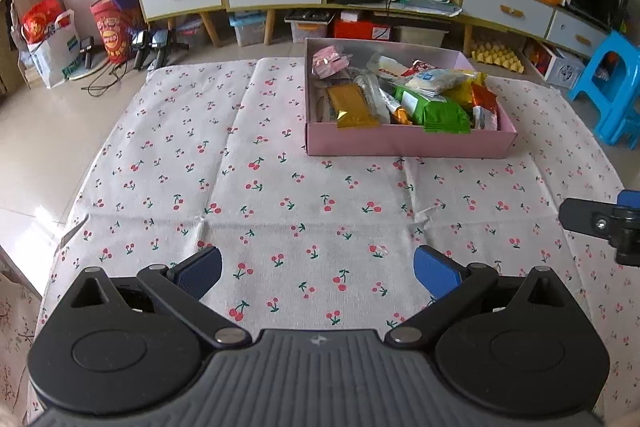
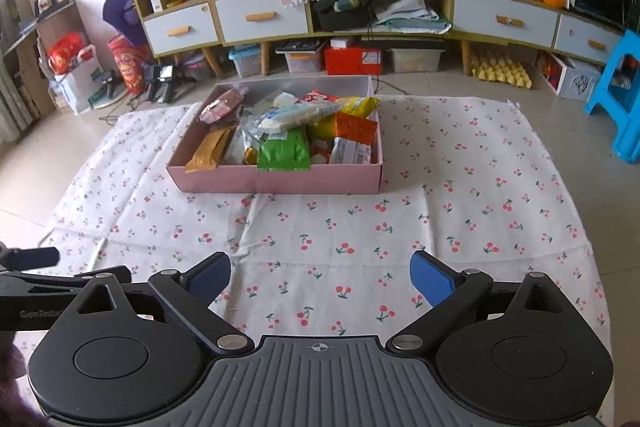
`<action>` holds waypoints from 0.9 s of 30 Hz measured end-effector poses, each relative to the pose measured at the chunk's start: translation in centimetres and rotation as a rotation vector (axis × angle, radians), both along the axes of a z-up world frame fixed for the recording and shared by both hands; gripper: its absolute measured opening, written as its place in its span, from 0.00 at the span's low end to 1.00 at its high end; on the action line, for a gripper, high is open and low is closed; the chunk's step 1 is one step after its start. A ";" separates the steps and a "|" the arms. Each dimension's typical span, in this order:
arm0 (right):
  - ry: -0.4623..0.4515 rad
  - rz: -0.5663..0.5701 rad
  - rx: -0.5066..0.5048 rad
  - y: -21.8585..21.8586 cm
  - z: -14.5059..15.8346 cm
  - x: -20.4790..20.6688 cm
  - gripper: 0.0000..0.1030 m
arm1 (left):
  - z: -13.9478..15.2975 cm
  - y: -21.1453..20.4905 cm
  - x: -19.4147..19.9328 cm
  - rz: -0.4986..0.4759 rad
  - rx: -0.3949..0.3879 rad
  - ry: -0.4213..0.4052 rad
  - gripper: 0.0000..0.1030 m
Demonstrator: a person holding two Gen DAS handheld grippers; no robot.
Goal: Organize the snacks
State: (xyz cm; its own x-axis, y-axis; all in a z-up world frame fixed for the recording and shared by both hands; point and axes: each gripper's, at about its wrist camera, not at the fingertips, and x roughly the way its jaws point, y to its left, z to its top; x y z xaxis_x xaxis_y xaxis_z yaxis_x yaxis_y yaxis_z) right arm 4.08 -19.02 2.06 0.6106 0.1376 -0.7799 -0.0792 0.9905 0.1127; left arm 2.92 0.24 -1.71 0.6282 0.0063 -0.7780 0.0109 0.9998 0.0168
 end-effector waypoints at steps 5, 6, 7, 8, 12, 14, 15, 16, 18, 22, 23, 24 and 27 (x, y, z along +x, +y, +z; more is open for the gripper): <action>0.015 0.014 -0.010 0.5 -0.5 0.2 0.95 | 0.1 -0.4 -0.2 -0.014 0.000 -0.003 0.99; 0.021 0.017 -0.006 0.5 -0.6 0.2 0.95 | 0.1 -0.4 -0.2 -0.017 -0.002 -0.003 0.99; 0.025 0.020 -0.004 0.6 -0.7 0.2 0.95 | 0.1 -0.5 -0.2 -0.018 -0.003 -0.001 0.99; 0.029 0.023 -0.003 0.6 -0.8 0.2 0.95 | 0.1 -0.6 -0.3 -0.021 -0.001 0.000 0.99; 0.032 0.027 -0.013 0.9 -1.1 0.2 0.95 | 0.1 -0.6 -0.3 -0.020 0.000 0.003 0.99; 0.035 0.029 -0.015 1.0 -1.2 0.2 0.95 | 0.1 -0.6 -0.3 -0.017 -0.006 0.005 0.99; 0.036 0.031 -0.014 1.1 -1.2 0.2 0.95 | 0.1 -0.5 -0.3 -0.016 -0.009 0.005 0.99; 0.037 0.031 -0.014 1.1 -1.2 0.2 0.95 | 0.1 -0.5 -0.2 -0.016 -0.010 0.005 0.99; 0.039 0.033 -0.015 1.2 -1.3 0.2 0.95 | 0.1 -0.5 -0.3 -0.016 -0.013 0.006 0.99; 0.043 0.034 -0.019 1.3 -1.4 0.3 0.95 | 0.2 -0.6 -0.3 -0.025 -0.016 0.008 0.99; 0.044 0.034 -0.019 1.3 -1.4 0.3 0.95 | 0.2 -0.7 -0.3 -0.026 -0.016 0.008 0.99; 0.045 0.033 -0.020 1.3 -1.4 0.3 0.95 | 0.2 -0.7 -0.3 -0.026 -0.016 0.008 0.99; 0.051 0.030 -0.019 1.3 -1.5 0.3 0.95 | 0.2 -0.7 -0.3 -0.026 -0.017 0.010 0.99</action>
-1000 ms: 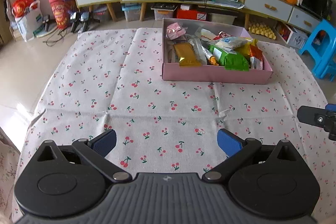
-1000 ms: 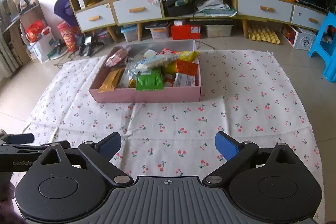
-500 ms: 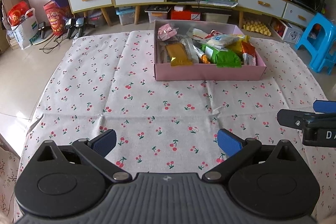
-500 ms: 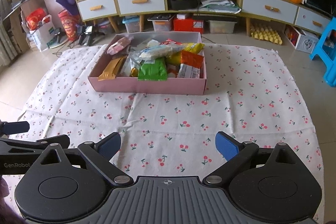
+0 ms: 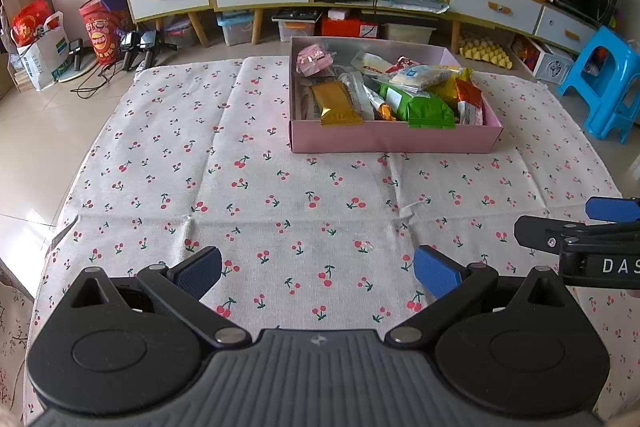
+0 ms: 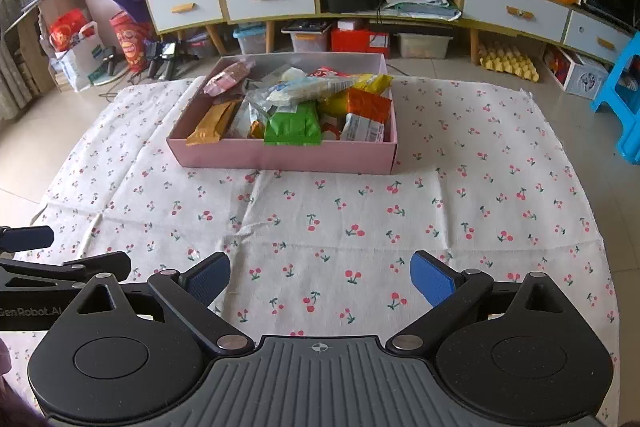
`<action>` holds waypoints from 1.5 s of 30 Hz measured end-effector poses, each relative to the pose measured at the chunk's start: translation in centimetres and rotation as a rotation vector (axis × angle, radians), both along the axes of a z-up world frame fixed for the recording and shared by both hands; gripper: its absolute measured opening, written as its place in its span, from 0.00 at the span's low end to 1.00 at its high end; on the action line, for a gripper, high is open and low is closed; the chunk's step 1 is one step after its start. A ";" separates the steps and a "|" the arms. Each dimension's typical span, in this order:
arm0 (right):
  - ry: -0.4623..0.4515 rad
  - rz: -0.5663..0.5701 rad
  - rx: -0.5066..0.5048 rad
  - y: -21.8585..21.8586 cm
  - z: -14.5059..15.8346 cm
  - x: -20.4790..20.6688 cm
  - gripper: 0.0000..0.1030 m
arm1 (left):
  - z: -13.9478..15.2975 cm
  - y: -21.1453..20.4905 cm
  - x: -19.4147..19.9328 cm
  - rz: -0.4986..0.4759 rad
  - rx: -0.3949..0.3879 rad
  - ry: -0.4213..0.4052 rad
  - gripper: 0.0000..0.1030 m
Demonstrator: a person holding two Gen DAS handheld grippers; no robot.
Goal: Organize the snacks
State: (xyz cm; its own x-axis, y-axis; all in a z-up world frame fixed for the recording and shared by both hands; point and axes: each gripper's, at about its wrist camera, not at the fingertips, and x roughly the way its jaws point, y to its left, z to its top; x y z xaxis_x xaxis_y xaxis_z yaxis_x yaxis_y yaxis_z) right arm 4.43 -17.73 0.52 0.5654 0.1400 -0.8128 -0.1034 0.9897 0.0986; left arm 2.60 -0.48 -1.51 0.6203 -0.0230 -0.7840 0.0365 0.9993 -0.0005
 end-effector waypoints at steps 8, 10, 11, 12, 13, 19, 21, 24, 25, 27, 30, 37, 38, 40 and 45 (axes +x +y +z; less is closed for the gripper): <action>0.004 -0.001 0.002 0.0 0.0 0.0 0.95 | 0.0 0.0 0.0 -0.003 -0.004 0.002 0.99; 0.005 -0.002 0.002 0.0 -0.1 0.0 0.95 | 0.0 -0.1 0.0 -0.004 -0.004 0.004 0.99; 0.006 -0.002 0.003 0.0 -0.1 0.0 0.95 | 0.0 -0.1 0.0 -0.004 -0.004 0.004 0.99; 0.007 -0.002 0.003 0.0 -0.1 0.0 0.95 | 0.0 -0.1 0.0 -0.005 -0.005 0.005 0.99; 0.008 -0.003 0.003 0.0 -0.1 0.0 0.95 | 0.0 -0.1 0.0 -0.006 -0.006 0.006 0.99; 0.012 -0.001 0.004 0.0 -0.2 0.0 0.95 | -0.1 -0.1 0.0 -0.006 -0.010 0.010 0.99; 0.016 0.000 0.005 0.1 -0.3 0.0 0.95 | -0.1 -0.1 0.0 -0.006 -0.015 0.012 0.99; 0.022 0.000 0.006 0.1 -0.5 0.0 0.95 | -0.2 0.0 0.1 -0.007 -0.025 0.021 0.99; 0.023 0.001 0.005 0.1 -0.5 0.0 0.95 | -0.2 0.0 0.1 -0.007 -0.027 0.023 0.99; 0.025 0.001 0.005 0.2 -0.5 0.0 0.95 | -0.3 -0.1 0.1 -0.007 -0.024 0.025 0.99; 0.025 0.000 0.005 0.2 -0.5 0.0 0.95 | -0.2 -0.1 0.0 -0.008 -0.019 0.022 0.99; 0.031 0.000 0.005 0.1 -0.7 0.1 0.95 | -0.2 -0.2 0.0 -0.017 -0.018 0.021 0.99; 0.031 0.000 0.005 0.1 -0.7 0.0 0.95 | -0.2 -0.3 0.0 -0.019 -0.017 0.020 0.99; 0.031 -0.001 0.004 0.1 -0.8 0.0 0.95 | -0.1 -0.4 0.0 -0.022 -0.012 0.018 0.99; 0.032 -0.001 0.003 0.1 -0.8 0.0 0.95 | -0.2 -0.5 0.1 -0.019 0.005 0.004 0.99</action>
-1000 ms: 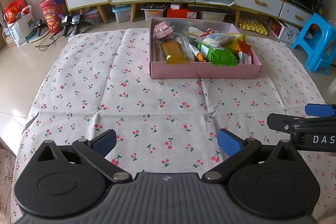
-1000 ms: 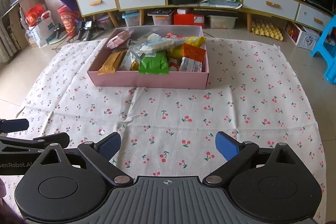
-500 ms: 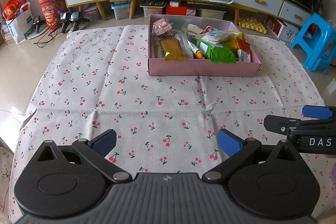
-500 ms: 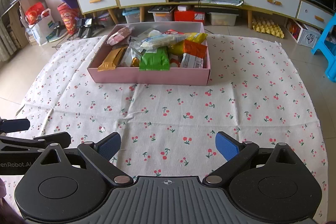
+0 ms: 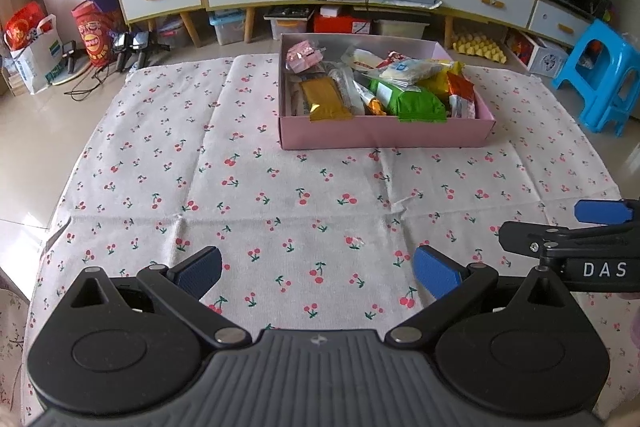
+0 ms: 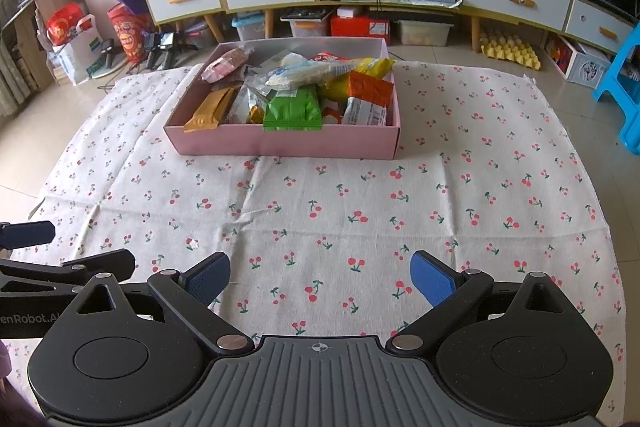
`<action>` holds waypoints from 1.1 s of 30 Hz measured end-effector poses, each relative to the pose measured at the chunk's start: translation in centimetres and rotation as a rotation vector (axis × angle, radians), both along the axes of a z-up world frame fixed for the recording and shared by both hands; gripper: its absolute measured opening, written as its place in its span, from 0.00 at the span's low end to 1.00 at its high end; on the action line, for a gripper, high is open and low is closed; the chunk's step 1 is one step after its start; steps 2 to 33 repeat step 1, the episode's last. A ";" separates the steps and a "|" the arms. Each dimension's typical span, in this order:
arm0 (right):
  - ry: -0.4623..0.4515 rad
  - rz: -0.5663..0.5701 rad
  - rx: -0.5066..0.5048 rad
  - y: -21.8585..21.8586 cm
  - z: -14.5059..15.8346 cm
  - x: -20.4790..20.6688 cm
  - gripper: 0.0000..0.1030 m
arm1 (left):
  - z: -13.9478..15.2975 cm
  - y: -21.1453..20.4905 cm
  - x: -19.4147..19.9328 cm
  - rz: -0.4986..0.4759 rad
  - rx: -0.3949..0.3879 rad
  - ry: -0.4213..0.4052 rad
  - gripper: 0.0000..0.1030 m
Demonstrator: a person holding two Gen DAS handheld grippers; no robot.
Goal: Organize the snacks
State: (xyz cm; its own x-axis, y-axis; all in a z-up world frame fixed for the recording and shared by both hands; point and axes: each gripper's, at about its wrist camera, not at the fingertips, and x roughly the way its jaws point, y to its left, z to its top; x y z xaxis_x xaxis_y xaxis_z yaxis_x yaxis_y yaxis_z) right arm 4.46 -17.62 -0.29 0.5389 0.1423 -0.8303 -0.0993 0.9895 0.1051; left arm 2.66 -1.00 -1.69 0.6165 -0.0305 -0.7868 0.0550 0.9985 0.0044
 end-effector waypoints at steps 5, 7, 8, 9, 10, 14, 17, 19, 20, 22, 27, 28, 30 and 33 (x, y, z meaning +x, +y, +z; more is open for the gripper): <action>0.001 -0.001 -0.001 0.0 -0.1 0.0 0.95 | -0.1 0.0 0.1 -0.004 -0.002 0.001 0.99; 0.001 -0.001 -0.001 0.0 -0.1 0.0 0.95 | -0.1 0.0 0.1 -0.004 -0.002 0.001 0.99; 0.001 -0.001 -0.001 0.0 -0.1 0.0 0.95 | -0.1 0.0 0.1 -0.004 -0.002 0.001 0.99; 0.001 -0.001 -0.001 0.0 -0.1 0.0 0.95 | -0.1 0.0 0.1 -0.004 -0.002 0.001 0.99; 0.001 -0.001 -0.001 0.0 -0.1 0.0 0.95 | -0.1 0.0 0.1 -0.004 -0.002 0.001 0.99; 0.001 -0.001 -0.001 0.0 -0.1 0.0 0.95 | -0.1 0.0 0.1 -0.004 -0.002 0.001 0.99; 0.001 -0.001 -0.001 0.0 -0.1 0.0 0.95 | -0.1 0.0 0.1 -0.004 -0.002 0.001 0.99; 0.001 -0.001 -0.001 0.0 -0.1 0.0 0.95 | -0.1 0.0 0.1 -0.004 -0.002 0.001 0.99; 0.001 -0.001 -0.001 0.0 -0.1 0.0 0.95 | -0.1 0.0 0.1 -0.004 -0.002 0.001 0.99; 0.001 -0.001 -0.001 0.0 -0.1 0.0 0.95 | -0.1 0.0 0.1 -0.004 -0.002 0.001 0.99; 0.001 -0.001 -0.001 0.0 -0.1 0.0 0.95 | -0.1 0.0 0.1 -0.004 -0.002 0.001 0.99; 0.001 -0.001 -0.001 0.0 -0.1 0.0 0.95 | -0.1 0.0 0.1 -0.004 -0.002 0.001 0.99; 0.001 -0.001 -0.001 0.0 -0.1 0.0 0.95 | -0.1 0.0 0.1 -0.004 -0.002 0.001 0.99; 0.001 -0.001 -0.001 0.0 -0.1 0.0 0.95 | -0.1 0.0 0.1 -0.004 -0.002 0.001 0.99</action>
